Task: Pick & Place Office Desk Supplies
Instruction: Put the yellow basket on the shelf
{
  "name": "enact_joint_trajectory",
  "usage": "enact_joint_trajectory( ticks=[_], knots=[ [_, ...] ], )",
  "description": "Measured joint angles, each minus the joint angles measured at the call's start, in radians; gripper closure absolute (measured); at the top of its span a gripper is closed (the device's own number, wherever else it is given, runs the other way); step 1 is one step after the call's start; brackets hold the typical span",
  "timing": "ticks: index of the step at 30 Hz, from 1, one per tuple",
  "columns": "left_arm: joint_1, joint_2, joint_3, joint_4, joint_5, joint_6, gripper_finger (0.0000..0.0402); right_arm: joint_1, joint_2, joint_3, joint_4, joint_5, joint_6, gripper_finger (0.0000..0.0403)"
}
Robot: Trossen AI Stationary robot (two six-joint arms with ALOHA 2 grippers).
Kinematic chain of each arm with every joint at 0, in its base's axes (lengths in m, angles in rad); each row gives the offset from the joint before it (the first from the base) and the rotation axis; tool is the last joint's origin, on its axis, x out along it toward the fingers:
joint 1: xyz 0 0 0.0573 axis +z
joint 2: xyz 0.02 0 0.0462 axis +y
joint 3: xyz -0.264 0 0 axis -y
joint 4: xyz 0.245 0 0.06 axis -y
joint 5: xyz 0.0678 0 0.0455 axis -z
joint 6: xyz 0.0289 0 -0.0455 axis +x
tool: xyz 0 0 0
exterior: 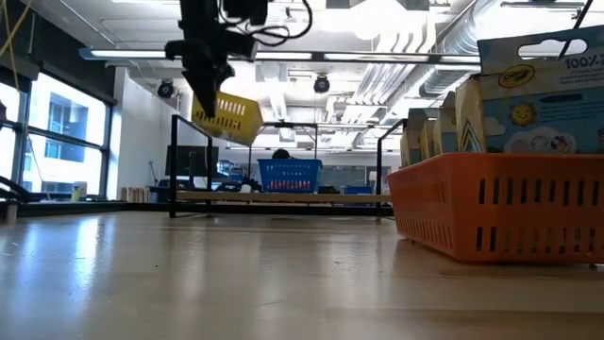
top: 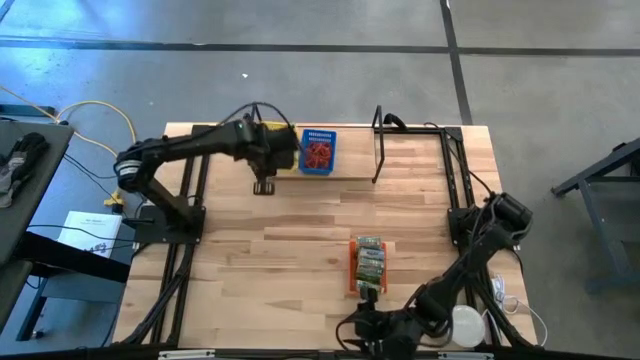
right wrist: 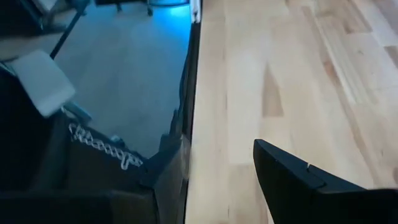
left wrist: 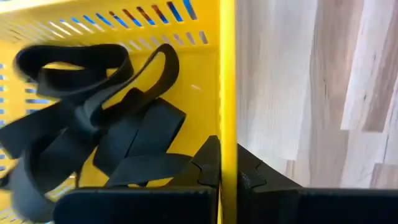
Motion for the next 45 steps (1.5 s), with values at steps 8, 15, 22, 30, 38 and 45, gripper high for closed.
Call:
enact_joint_trajectory(
  ticks=[8,15,22,30,38,45],
  knots=[
    [0.12,0.0,-0.153,0.138,0.087,0.073,0.0401,-0.035,0.0,0.0,0.037,0.06,-0.026,0.022],
    [0.157,0.0,-0.277,0.295,0.084,0.155,0.0401,-0.061,0.0,0.0,0.037,0.057,-0.027,0.022],
    [0.214,0.0,-0.281,0.335,0.095,0.081,0.0401,-0.071,0.0,0.0,0.037,0.052,-0.021,0.022],
    [0.243,0.0,-0.281,0.341,0.209,0.062,0.0401,-0.064,0.0,0.0,0.041,0.05,-0.015,0.022],
    [0.216,0.0,-0.281,0.355,0.159,0.087,0.0366,-0.05,-0.001,0.0,0.045,0.05,-0.015,0.022],
    [0.188,0.0,-0.281,0.355,0.072,0.082,0.0318,-0.043,-0.001,0.0,0.044,0.049,-0.015,0.022]
  ],
)
